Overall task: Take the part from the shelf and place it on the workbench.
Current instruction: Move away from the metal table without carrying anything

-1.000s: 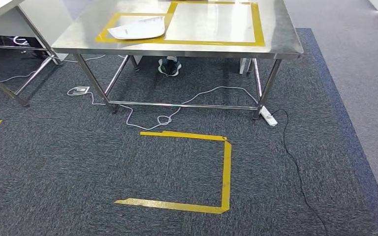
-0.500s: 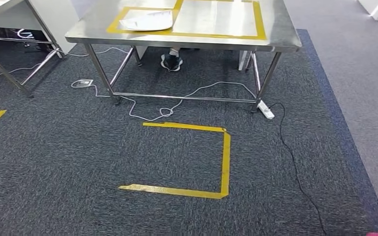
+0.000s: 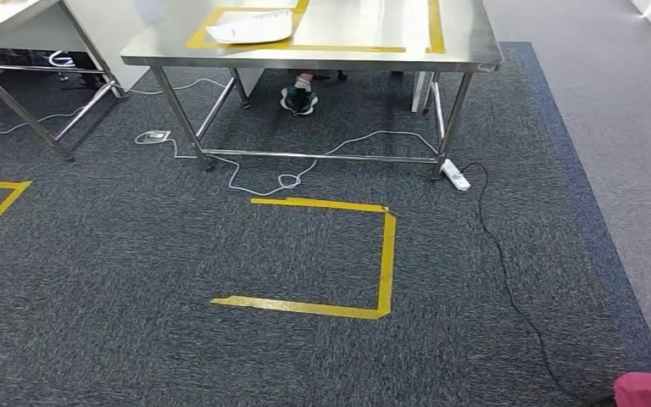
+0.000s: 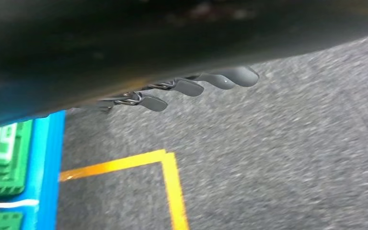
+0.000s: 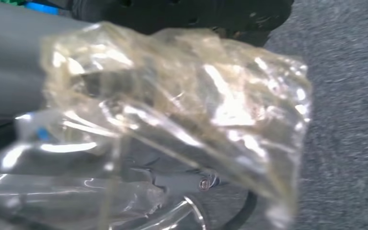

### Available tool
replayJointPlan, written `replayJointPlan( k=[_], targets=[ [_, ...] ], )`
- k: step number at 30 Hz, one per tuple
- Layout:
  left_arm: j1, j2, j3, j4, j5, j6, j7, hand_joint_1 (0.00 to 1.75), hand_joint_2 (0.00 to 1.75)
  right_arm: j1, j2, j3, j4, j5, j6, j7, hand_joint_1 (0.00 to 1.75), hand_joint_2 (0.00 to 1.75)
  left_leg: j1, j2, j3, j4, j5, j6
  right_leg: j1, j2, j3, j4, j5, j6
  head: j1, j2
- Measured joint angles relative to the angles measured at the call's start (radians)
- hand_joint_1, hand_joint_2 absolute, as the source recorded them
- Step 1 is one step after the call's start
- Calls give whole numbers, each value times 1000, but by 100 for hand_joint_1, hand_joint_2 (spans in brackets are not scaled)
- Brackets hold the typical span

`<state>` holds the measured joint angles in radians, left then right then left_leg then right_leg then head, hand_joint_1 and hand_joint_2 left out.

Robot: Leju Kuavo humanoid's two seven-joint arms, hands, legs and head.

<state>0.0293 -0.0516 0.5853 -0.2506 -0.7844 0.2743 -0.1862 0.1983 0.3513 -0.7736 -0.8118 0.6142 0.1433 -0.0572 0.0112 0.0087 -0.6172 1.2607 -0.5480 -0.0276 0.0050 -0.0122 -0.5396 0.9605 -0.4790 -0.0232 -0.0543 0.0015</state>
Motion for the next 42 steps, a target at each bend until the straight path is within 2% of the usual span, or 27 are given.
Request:
replayJointPlan(
  k=[1,2,3,4,5,6,7,8,9,10,12,13,14,15,16,18,19,20,23,28,32,42],
  targets=[
    [0,0,0,0,0,-1,1,0,0,0,0,0,0,0,0,0,0,0,-1,0,41,-44,27,6,2,0,-10,1,11,2,0,0],
    [-1,1,0,0,0,-1,1,0,0,0,0,1,0,-1,0,0,0,0,-4,-1,97,-115,37,14,4,0,-18,2,21,5,0,0],
    [-2,1,0,0,0,-1,1,0,0,-1,0,2,0,-1,0,0,0,0,-7,-1,154,-195,32,21,6,0,-24,5,29,8,0,0],
    [-3,1,0,0,0,-1,1,0,0,-1,1,2,0,-1,1,0,0,0,-10,0,197,-262,18,27,8,0,-31,9,38,12,1,0],
    [-5,2,0,0,0,-1,1,0,0,-1,1,3,-1,-1,1,0,0,0,-13,0,223,-308,4,32,10,-2,-39,13,46,17,1,0],
    [-5,2,1,0,0,-1,1,0,0,-1,1,3,-1,-1,2,0,0,0,-13,0,228,-331,-2,35,11,-4,-46,16,53,22,1,0],
    [-4,1,1,0,0,-1,1,0,0,0,0,3,-1,-1,2,0,0,0,-11,1,222,-336,-2,38,11,-4,-54,20,56,27,1,0],
    [-3,0,1,0,0,-2,1,0,0,0,0,2,-1,-1,2,0,0,0,-9,3,216,-339,2,43,10,-1,-64,33,45,34,3,0],
    [-1,0,1,0,0,-2,1,0,0,1,0,2,-1,-1,2,0,0,0,-7,5,209,-340,9,48,8,2,-79,63,21,40,6,0],
    [1,-1,1,0,0,-2,1,0,0,1,0,2,-1,-2,2,0,0,0,-7,6,202,-340,16,52,5,6,-101,117,-17,46,8,0],
    [1,0,2,0,0,-4,1,0,0,1,0,2,-1,-2,2,0,0,0,-10,7,185,-338,29,56,0,9,-148,254,-93,55,11,0],
    [1,0,3,0,0,-5,1,0,0,2,0,2,-1,-2,2,0,0,0,-11,8,177,-337,35,56,-1,9,-158,300,-112,57,11,0],
    [2,0,4,0,0,-6,1,0,0,2,0,2,-1,-2,2,-1,0,0,-12,8,171,-335,40,55,-3,8,-150,309,-114,57,11,0],
    [2,-1,6,0,0,-8,1,0,0,2,0,1,-1,-2,2,-1,0,0,-13,8,165,-333,43,53,-4,8,-119,276,-97,57,11,0],
    [2,-1,7,0,0,-9,1,0,0,2,0,1,-1,-2,2,-2,0,0,-13,8,162,-330,45,52,-4,8,-70,208,-70,55,11,0],
    [1,-1,8,0,-1,-12,1,0,0,0,0,1,-1,-1,2,-5,0,0,-16,7,156,-323,47,46,-5,9,23,61,-38,48,11,0],
    [1,-1,9,0,-1,-12,1,0,0,0,0,1,-1,-1,2,-6,0,0,-19,8,153,-319,46,43,-6,9,49,16,-34,44,10,0],
    [0,-1,11,0,-2,-13,2,0,0,-1,0,1,-1,-1,2,-8,0,0,-22,8,149,-314,46,46,-6,9,56,-2,-37,40,10,0],
    [0,0,17,0,-5,-14,6,0,0,1,0,0,-1,-1,2,-10,0,0,-23,7,142,-309,48,58,-4,8,51,-3,-35,37,9,0],
    [1,-1,23,0,-11,-18,13,0,0,-2,0,-4,-1,-3,2,-12,0,0,-18,6,141,-310,52,49,2,6,48,0,-37,28,9,0],
    [1,-2,25,0,-12,-23,17,0,0,-4,0,-11,-1,-16,1,-12,0,0,-16,6,138,-311,54,34,4,6,48,4,-37,26,9,0],
    [2,-3,35,0,-15,-30,31,0,0,-7,0,-23,0,-37,-12,-10,0,0,-17,6,132,-308,55,31,2,6,47,6,-35,24,10,0]
  ],
)
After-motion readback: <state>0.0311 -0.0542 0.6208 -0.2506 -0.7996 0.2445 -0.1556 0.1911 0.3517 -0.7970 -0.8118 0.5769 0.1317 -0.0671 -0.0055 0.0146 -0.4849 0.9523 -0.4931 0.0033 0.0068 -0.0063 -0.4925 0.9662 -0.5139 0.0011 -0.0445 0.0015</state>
